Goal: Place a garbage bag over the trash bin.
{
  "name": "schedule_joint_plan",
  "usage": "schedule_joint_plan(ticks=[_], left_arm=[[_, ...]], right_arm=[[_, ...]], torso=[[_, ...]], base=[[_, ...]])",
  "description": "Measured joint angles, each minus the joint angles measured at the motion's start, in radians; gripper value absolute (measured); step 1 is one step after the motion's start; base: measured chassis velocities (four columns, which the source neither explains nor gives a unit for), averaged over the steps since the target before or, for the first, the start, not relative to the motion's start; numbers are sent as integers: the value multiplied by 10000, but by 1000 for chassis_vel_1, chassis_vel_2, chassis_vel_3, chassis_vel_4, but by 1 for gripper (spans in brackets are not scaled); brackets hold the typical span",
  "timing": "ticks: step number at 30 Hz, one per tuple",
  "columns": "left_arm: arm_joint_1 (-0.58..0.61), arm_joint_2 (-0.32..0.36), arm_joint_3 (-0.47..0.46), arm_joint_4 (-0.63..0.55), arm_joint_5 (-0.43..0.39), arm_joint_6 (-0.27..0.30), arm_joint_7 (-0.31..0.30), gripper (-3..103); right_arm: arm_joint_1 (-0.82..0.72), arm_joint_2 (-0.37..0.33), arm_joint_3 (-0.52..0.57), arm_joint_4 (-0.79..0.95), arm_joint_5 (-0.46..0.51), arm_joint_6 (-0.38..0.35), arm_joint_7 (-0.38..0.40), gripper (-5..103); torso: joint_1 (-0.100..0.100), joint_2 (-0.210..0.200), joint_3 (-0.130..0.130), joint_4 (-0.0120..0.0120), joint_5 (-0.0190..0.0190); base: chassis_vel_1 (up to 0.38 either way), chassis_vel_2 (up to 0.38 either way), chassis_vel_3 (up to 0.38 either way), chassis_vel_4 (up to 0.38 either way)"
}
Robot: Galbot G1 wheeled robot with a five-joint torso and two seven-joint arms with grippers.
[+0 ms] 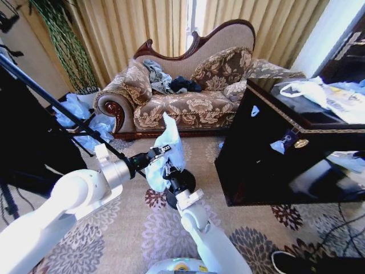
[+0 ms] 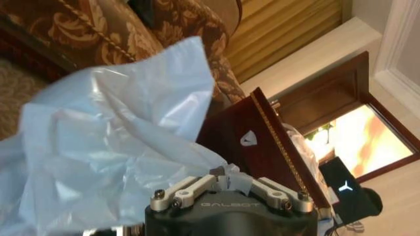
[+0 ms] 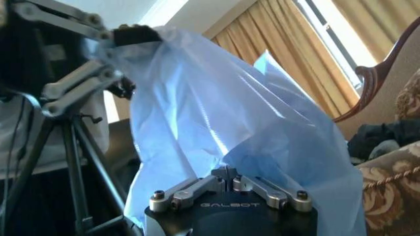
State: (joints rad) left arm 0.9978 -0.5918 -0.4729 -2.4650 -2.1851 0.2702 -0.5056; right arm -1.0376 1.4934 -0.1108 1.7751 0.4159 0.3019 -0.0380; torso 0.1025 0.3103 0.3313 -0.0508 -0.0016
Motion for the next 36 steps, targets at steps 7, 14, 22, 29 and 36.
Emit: schedule_joint_plan(ticks=[7,14,22,29,36], left_arm=[[994,-60,-912,-41,72,0,-16,0],[1812,-509,-1550,-18,373,-2,-2,0],[1654,-636,-1156,-139,508,-154,41,0],[2124,-615,-1568,-335,502,-261,289,0],[2473,-650,-2139,-358,487,-401,547,0]], right_arm=[[179,127,206,-184,-99,112,432,0],[-128,-167,457,318,19,122,664,0],[-480,444,-94,157,412,338,593,0],[-191,967,24,-488,-83,153,864,0],[-177,915,281,-649,-1212,-110,1707,0]], torso=[[0,0,0,1,0],[0,0,0,0,-1],[0,0,0,0,1],[0,0,0,0,-1],[0,0,0,1,0]], base=[[0,0,0,0],[0,0,0,0],[0,0,0,0],[0,0,0,0],[0,0,0,0]])
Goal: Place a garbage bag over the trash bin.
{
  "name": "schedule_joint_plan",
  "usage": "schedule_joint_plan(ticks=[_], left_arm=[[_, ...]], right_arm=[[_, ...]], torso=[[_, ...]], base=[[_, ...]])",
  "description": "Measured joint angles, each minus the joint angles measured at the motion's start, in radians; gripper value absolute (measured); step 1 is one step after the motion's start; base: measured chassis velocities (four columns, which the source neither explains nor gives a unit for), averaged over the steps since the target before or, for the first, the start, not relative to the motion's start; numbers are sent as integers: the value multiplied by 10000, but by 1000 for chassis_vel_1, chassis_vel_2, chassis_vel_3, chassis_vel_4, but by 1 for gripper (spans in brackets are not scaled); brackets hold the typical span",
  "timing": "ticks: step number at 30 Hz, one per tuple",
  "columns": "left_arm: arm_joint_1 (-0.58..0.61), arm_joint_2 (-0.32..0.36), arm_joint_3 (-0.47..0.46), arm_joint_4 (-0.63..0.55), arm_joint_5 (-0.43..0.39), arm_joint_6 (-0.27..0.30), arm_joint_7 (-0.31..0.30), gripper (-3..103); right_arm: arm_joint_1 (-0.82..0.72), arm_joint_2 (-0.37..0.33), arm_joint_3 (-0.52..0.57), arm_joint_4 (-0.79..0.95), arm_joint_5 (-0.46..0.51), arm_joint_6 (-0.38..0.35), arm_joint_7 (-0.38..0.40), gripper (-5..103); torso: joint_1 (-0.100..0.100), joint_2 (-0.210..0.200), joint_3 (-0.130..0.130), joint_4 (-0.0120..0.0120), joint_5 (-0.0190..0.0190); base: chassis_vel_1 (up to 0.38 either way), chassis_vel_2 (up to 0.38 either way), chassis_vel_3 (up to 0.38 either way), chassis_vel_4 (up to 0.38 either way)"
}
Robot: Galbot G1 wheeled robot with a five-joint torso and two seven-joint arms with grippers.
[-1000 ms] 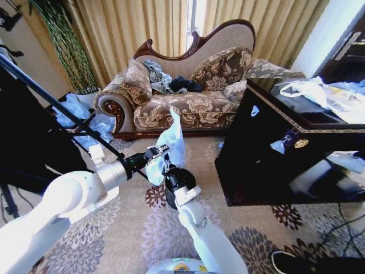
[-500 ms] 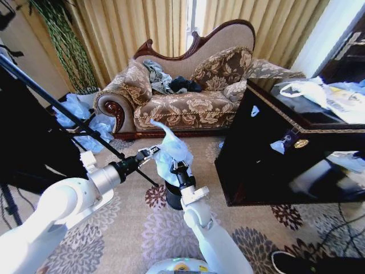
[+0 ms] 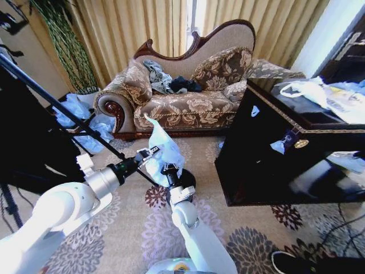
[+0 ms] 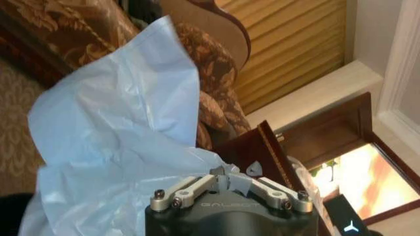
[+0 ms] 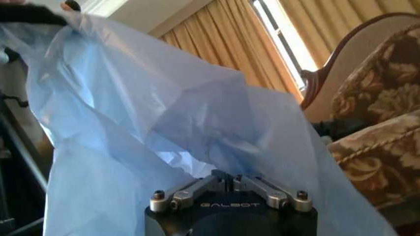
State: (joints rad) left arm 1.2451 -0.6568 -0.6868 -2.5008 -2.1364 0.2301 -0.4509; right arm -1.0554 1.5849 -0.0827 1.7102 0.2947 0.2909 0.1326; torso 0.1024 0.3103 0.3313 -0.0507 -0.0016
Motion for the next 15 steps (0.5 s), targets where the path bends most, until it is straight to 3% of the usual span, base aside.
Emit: schedule_joint_plan(ticks=[7,11,13,15], left_arm=[[-160,-44,-23,91,16,-137,15,0],[-97,-102,84,19,17,-148,15,0],[-32,-131,99,9,19,-149,16,0],[64,-152,62,8,20,-150,33,0]], right_arm=[[-823,-579,-540,1374,1057,-514,-145,0],[-553,-220,-961,838,985,-450,-156,0],[-314,-53,-948,541,918,-422,-96,0],[56,194,-869,59,741,-407,64,0]], torso=[[0,1,0,-3,-1],[0,0,0,-1,1],[0,0,0,1,-16],[0,0,0,1,6]], base=[[0,0,0,0],[0,0,0,0],[0,0,0,0],[0,0,0,0]])
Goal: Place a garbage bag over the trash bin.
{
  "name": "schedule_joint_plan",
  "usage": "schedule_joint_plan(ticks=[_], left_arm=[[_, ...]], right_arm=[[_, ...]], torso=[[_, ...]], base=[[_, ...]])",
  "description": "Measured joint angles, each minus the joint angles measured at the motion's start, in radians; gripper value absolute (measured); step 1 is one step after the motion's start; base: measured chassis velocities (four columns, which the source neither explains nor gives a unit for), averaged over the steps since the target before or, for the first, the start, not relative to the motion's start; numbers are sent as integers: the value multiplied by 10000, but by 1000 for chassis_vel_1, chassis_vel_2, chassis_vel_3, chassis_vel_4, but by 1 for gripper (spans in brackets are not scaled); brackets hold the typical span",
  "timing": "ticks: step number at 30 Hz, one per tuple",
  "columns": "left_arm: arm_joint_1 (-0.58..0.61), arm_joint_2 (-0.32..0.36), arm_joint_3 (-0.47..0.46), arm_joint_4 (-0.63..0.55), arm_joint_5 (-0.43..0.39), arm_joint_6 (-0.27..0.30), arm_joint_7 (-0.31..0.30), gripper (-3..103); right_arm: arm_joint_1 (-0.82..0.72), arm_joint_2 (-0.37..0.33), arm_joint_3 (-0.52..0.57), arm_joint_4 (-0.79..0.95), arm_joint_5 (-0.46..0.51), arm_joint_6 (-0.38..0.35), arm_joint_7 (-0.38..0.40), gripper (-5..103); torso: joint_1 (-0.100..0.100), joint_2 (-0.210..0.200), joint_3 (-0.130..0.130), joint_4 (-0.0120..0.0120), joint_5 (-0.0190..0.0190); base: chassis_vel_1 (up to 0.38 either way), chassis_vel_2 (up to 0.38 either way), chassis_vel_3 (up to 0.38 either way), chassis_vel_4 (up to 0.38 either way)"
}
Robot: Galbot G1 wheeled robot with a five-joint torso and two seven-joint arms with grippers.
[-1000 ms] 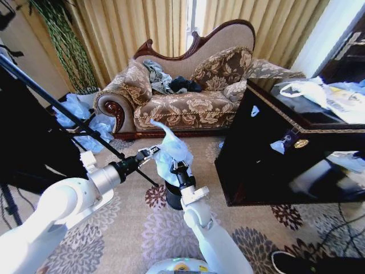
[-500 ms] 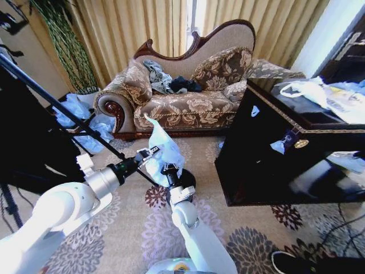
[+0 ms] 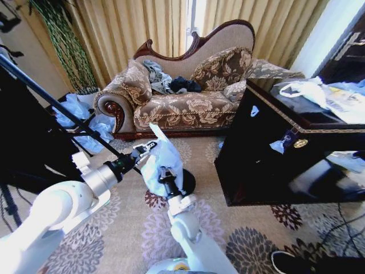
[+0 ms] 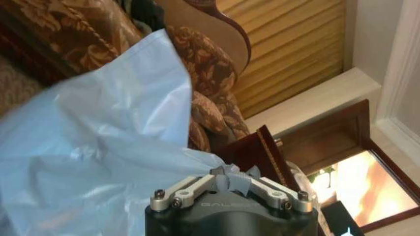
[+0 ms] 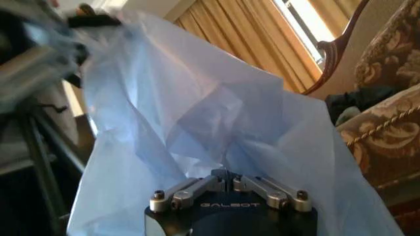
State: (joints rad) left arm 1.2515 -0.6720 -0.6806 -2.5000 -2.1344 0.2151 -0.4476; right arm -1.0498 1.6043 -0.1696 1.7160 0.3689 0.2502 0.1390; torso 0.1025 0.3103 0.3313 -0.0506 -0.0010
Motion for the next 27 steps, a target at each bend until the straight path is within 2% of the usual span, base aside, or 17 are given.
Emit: schedule_joint_plan(ticks=[5,8,11,13,16,18,22,27], left_arm=[[125,-6,-252,-4,-54,-25,126,0],[277,-35,-466,-4,-118,-29,203,0],[351,-87,-570,-4,-120,-27,230,0],[298,-73,-561,62,-110,-21,245,0],[120,-42,-385,130,-110,-23,244,0],[-166,-42,-10,148,-94,-55,242,0],[-221,-98,201,141,-47,-70,235,0],[-38,-118,13,84,-81,-70,240,0]], right_arm=[[416,35,344,-599,-522,-73,374,0],[562,35,628,-785,-1048,-46,918,0],[532,36,699,-609,-963,121,1159,0],[337,-171,499,-72,62,209,392,0],[335,-195,277,-99,371,252,26,0],[656,-3,177,-793,141,561,-100,0],[1409,36,337,-1869,-245,922,130,0],[2372,35,704,-2787,-634,1373,135,0]], torso=[[0,0,0,-2,-3],[0,0,0,-2,-4],[0,0,1,-1,-5],[-1,0,0,-2,-6],[-1,0,0,-2,-8],[0,0,0,-1,-3],[0,0,1,-1,-7],[0,0,2,-2,-6]], base=[[0,0,0,0],[0,0,0,0],[0,0,0,0],[0,0,0,0],[0,0,0,0],[0,0,0,0],[0,0,0,0],[0,0,0,0]])
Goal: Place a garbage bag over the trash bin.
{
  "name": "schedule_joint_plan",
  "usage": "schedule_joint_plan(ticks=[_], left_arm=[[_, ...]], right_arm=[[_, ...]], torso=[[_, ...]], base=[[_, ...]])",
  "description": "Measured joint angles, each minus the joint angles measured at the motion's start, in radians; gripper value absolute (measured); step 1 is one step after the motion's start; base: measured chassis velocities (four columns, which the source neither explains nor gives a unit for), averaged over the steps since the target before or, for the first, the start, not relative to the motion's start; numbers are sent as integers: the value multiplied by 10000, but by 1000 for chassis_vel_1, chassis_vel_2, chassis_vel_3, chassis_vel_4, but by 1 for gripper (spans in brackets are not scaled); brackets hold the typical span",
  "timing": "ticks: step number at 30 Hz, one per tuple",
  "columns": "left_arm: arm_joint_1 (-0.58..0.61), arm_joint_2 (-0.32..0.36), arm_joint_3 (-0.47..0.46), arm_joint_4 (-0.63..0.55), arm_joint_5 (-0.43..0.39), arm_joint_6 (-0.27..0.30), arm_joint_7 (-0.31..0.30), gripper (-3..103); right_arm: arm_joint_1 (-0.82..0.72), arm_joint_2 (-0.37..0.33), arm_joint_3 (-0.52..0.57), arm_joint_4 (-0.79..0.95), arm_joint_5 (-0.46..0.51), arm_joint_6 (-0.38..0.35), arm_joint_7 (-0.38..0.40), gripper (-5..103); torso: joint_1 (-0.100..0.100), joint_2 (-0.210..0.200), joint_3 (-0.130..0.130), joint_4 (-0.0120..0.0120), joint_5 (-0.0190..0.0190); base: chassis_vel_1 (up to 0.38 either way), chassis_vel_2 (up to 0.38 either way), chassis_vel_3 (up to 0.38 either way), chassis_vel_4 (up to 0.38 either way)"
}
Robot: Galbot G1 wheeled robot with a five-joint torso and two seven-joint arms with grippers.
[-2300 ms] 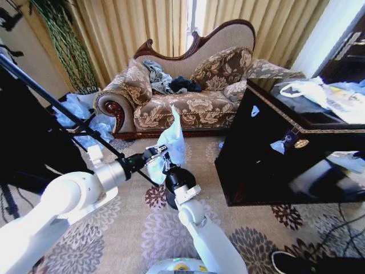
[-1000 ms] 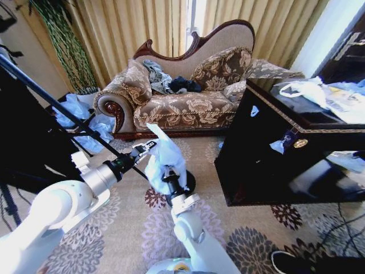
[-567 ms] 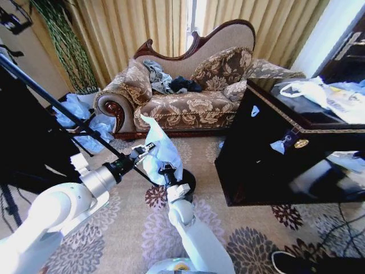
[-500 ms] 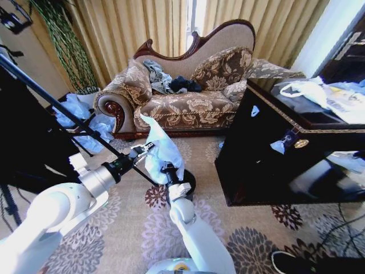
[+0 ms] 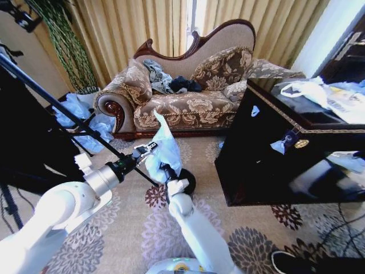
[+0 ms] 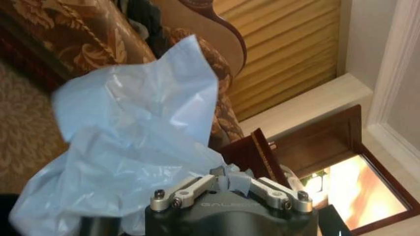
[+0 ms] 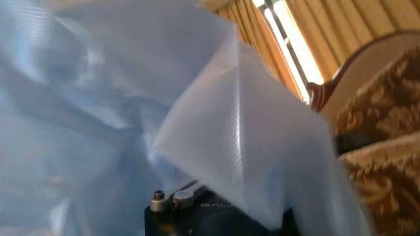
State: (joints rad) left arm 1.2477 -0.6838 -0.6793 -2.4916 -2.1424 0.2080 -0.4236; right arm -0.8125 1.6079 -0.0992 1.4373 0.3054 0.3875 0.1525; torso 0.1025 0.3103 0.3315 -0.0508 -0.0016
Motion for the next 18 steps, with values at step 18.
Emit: schedule_joint_plan(ticks=[18], left_arm=[[102,-153,-360,175,-128,-33,6,0]], right_arm=[[476,12,478,-222,-2400,2071,534,0]], torso=[[0,0,-2,0,-1]], base=[[0,0,0,0]])
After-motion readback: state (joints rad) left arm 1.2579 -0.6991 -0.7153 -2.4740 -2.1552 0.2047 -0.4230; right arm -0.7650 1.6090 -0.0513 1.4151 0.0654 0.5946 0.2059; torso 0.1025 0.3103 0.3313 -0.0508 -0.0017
